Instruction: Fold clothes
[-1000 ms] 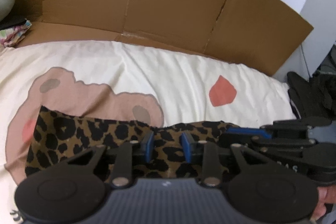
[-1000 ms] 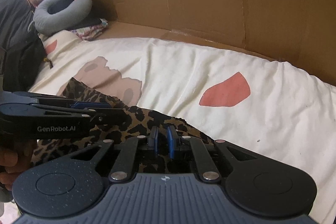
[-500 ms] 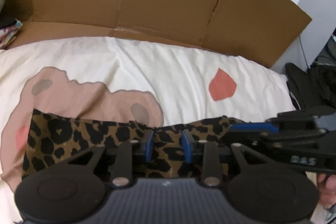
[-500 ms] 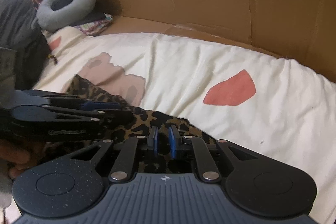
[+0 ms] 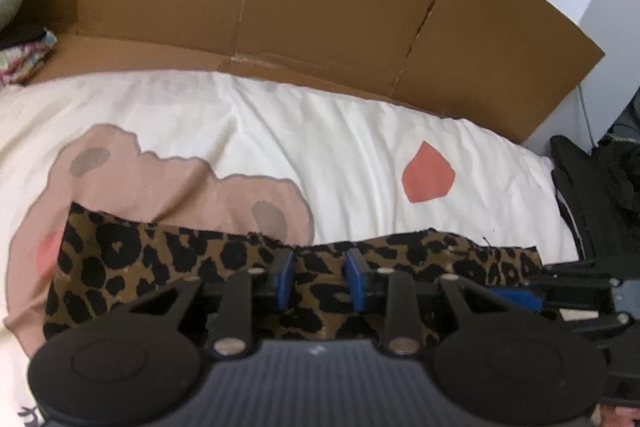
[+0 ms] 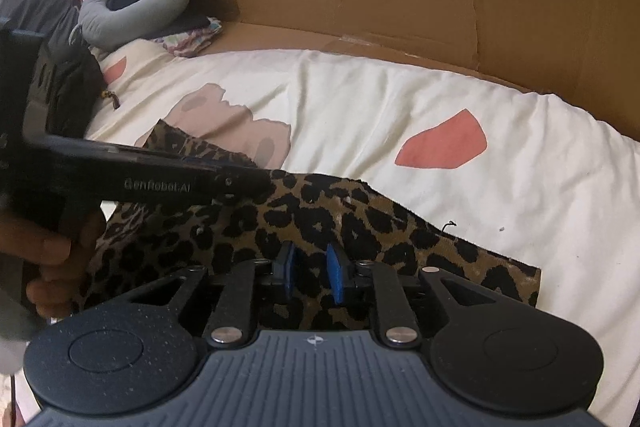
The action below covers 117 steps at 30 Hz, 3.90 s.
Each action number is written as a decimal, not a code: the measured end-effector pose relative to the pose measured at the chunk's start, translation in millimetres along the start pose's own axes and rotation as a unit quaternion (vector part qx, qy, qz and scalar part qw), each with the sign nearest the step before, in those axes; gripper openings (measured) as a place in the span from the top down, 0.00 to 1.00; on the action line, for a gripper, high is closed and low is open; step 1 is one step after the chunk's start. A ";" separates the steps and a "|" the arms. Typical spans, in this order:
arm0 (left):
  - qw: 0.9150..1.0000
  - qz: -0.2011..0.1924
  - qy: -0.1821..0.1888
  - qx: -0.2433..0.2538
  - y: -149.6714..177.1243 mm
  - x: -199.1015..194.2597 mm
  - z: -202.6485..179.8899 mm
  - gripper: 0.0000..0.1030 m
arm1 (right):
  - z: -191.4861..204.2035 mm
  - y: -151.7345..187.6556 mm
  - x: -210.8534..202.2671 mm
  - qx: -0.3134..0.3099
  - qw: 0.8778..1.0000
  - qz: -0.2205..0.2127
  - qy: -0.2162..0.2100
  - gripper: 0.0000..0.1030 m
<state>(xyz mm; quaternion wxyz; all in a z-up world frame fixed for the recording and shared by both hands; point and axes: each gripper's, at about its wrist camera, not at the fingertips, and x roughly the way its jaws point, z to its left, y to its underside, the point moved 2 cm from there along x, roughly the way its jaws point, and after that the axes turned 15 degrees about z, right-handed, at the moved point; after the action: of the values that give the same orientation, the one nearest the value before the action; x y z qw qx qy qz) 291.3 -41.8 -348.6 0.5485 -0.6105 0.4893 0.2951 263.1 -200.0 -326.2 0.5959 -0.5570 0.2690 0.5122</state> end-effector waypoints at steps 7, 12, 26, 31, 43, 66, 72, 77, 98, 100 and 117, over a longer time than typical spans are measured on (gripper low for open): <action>1.000 -0.023 0.002 0.010 3.8 -26.6 -13.1 0.70 | 7.9 2.6 -11.3 0.000 1.000 -0.015 0.003 0.73; 1.000 -0.023 0.020 -0.006 18.5 -27.6 -14.6 0.70 | 18.4 5.3 -20.5 -0.013 0.999 -0.028 0.011 0.65; 1.000 -0.011 -0.006 -0.025 17.5 -10.3 -0.7 0.68 | 12.3 58.4 -22.7 -0.046 0.998 -0.006 0.043 0.49; 1.000 -0.003 -0.009 -0.021 13.5 -4.7 -0.2 0.68 | -6.6 79.8 -29.4 -0.033 0.998 -0.005 0.051 0.49; 1.000 0.000 -0.007 -0.020 12.2 -4.0 0.2 0.68 | -6.4 93.7 -61.8 -0.034 0.996 -0.041 0.070 0.50; 1.000 -0.004 -0.007 -0.003 13.7 -2.4 0.5 0.68 | -15.9 119.2 -58.1 -0.022 0.993 -0.017 0.117 0.51; 1.000 -0.004 -0.007 0.001 13.3 -2.1 0.5 0.68 | -3.9 124.2 -72.7 -0.019 0.995 -0.040 0.089 0.51; 1.000 -0.004 -0.007 0.001 13.3 -2.3 0.8 0.68 | 12.7 130.4 -67.6 -0.048 0.995 -0.030 0.077 0.62; 0.998 -0.013 -0.019 0.062 19.4 -58.5 -27.3 0.73 | 0.5 139.2 -44.4 -0.053 0.995 0.008 0.079 0.69; 0.997 -0.014 -0.008 0.069 30.9 -71.4 -41.0 0.73 | -0.5 138.8 -44.1 -0.042 0.996 0.005 0.075 0.69; 0.987 0.029 0.025 0.155 108.4 -64.4 -112.4 0.71 | -12.1 141.2 -44.5 -0.013 0.999 -0.011 0.051 0.69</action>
<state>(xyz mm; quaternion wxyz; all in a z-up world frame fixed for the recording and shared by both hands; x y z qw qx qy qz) 149.3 -123.2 -307.0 0.6149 -0.5109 0.5605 0.2162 122.8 -245.8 -344.3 0.5794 -0.5929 0.2861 0.4805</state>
